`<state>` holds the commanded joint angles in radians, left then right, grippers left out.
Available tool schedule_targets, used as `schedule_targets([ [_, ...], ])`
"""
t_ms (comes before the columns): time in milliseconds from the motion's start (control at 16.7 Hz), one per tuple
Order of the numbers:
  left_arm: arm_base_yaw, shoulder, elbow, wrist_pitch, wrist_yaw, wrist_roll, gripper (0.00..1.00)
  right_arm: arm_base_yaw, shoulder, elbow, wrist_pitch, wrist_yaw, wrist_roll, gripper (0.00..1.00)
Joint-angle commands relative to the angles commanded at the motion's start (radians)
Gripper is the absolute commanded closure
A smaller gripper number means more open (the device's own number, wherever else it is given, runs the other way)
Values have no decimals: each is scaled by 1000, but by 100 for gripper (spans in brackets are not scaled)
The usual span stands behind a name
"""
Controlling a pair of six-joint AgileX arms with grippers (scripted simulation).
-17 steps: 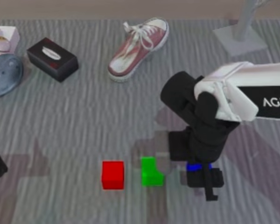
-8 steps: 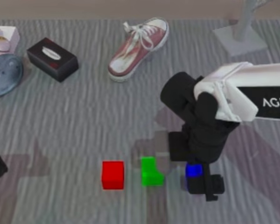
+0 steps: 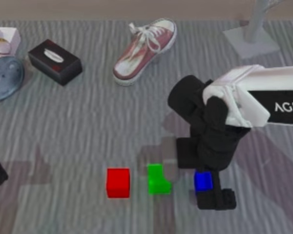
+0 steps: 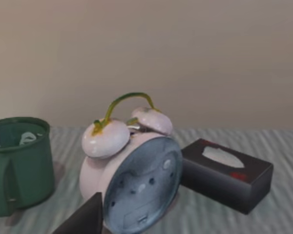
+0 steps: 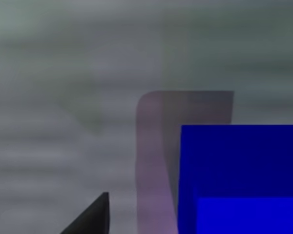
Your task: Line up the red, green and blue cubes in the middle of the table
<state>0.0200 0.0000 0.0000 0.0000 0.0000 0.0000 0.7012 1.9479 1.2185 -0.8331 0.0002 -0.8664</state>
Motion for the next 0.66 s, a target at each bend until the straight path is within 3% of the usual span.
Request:
schedule_targets([
  [180, 0, 0, 0, 0, 0, 0, 0, 3, -5, 16, -17, 0, -4, 0],
  [660, 0, 0, 0, 0, 0, 0, 0, 7, -96, 166, -262, -1, -3, 0],
])
